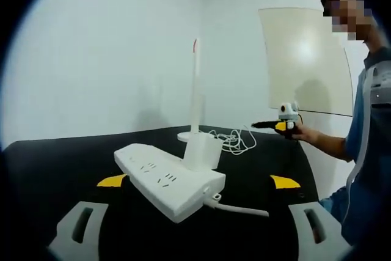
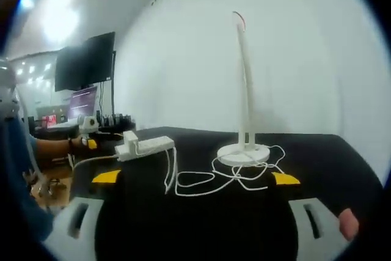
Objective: Insert the desk lamp plug into the socket, turn on the power strip switch, turn on the lamp switch, then turn off the lamp switch, turn off the power strip switch, and remove the plug from the socket.
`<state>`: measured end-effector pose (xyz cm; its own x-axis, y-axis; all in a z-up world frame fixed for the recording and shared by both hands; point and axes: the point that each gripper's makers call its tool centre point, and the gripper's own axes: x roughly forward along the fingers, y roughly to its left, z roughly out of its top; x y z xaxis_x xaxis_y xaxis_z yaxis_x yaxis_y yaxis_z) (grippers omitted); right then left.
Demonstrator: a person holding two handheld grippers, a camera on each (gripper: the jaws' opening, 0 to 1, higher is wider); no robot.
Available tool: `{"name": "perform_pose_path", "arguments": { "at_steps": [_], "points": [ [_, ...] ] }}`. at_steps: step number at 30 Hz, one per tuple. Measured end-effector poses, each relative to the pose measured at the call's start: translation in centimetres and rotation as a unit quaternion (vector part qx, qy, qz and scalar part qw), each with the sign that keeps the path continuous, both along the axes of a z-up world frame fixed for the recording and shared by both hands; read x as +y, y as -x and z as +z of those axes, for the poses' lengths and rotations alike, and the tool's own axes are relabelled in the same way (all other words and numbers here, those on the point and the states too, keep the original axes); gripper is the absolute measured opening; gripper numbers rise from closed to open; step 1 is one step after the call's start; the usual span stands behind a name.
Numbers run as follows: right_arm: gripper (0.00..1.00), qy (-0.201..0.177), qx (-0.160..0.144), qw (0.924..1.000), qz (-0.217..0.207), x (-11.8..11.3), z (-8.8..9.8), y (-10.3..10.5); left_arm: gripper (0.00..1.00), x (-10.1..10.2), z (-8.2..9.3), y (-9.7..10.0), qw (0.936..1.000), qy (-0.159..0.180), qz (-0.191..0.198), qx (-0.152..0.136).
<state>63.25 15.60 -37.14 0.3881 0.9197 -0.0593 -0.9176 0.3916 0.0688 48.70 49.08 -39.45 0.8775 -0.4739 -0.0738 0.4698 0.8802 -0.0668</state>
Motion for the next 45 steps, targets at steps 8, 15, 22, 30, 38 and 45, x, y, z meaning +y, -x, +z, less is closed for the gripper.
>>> {"name": "perform_pose_path", "arguments": {
  "at_steps": [8, 15, 22, 30, 38, 45],
  "points": [
    [0.96, -0.017, 0.025, 0.9995, -0.001, -0.3, -1.2, -0.1, 0.88, 0.2, -0.3, -0.2, 1.0000, 0.001, 0.005, 0.003],
    [0.96, -0.025, 0.029, 0.9993, 0.000, -0.5, -1.4, -0.4, 0.87, 0.3, -0.6, -0.3, 0.9999, -0.003, 0.010, 0.006],
    [0.96, -0.032, 0.030, 0.9990, 0.000, -0.7, -1.3, -0.4, 0.84, 0.5, -0.7, -0.3, 0.9999, -0.002, 0.016, 0.006],
    [0.96, -0.037, 0.036, 0.9987, 0.002, -0.8, -1.3, -0.3, 0.84, 0.6, -0.8, -0.3, 0.9997, -0.006, 0.023, 0.006],
    [0.96, -0.036, 0.042, 0.9984, 0.006, -0.7, -1.3, -0.1, 0.85, 0.4, -1.3, -0.4, 0.9994, -0.016, 0.021, 0.021],
    [0.86, -0.042, 0.061, 0.9971, 0.014, -0.5, -0.6, -0.8, 0.84, 0.8, -0.9, -0.2, 0.9994, -0.012, 0.032, 0.011]
  ]
}}
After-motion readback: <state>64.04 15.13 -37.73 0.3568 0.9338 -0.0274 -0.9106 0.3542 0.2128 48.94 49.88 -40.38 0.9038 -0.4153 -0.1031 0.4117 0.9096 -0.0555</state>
